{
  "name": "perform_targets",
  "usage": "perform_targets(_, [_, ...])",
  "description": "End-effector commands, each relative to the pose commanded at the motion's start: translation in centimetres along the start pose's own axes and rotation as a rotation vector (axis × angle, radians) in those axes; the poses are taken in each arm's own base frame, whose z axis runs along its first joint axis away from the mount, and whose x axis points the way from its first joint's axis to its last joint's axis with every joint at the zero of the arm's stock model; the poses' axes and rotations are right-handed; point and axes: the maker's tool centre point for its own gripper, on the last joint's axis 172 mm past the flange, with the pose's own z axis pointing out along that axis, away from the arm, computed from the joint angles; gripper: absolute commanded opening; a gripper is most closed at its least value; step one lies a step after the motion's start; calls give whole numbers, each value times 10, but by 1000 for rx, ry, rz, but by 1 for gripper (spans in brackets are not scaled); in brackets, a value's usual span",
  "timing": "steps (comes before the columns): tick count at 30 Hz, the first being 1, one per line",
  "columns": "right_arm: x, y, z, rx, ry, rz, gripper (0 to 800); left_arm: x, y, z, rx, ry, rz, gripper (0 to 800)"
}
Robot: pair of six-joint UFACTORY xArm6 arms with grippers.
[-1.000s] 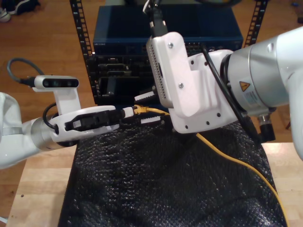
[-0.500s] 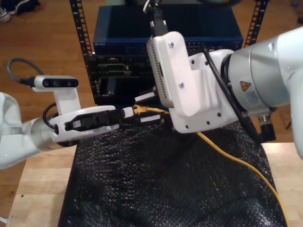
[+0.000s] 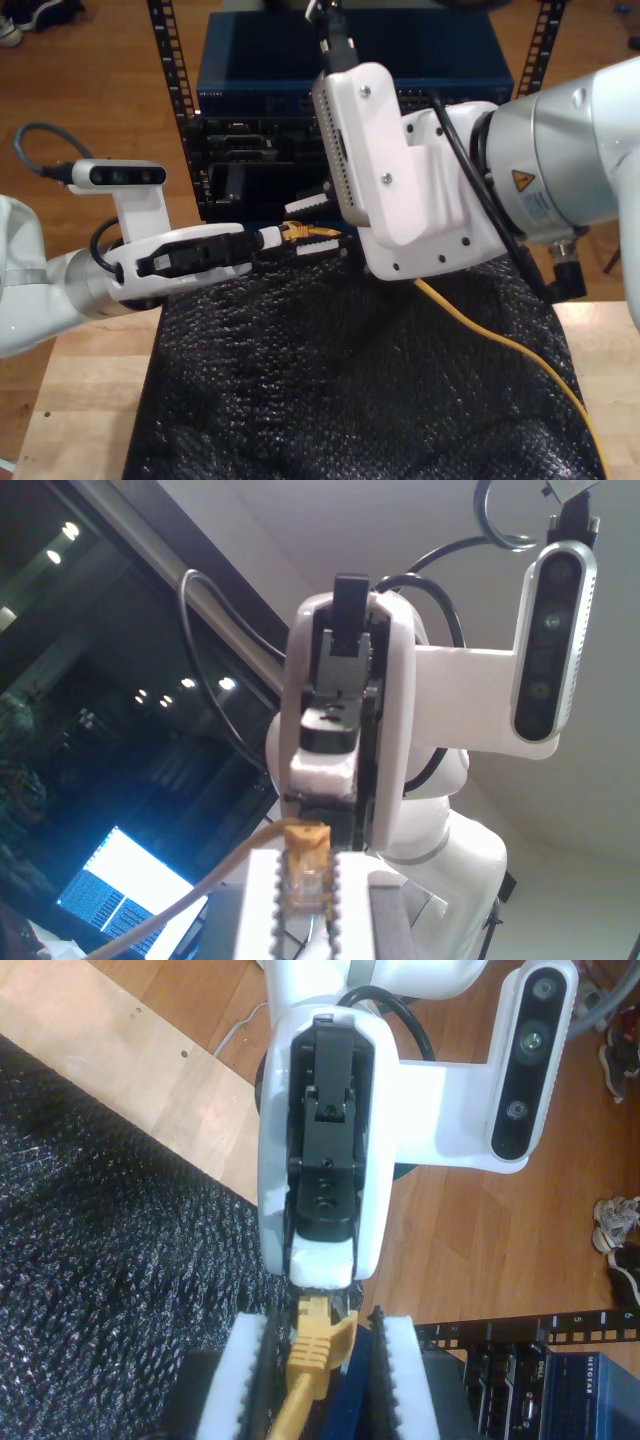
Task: Grab the cable and plug it in
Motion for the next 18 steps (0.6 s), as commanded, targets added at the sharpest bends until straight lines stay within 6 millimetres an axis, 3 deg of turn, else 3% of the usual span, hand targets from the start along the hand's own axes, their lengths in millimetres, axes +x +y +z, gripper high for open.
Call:
perform_targets(10, [0,0,0,0,0,0,225,0,1,1,-5,-3,1,31])
perform_targets(18, [0,0,0,0,0,0,158,0,1,1,-5,-3,1,31])
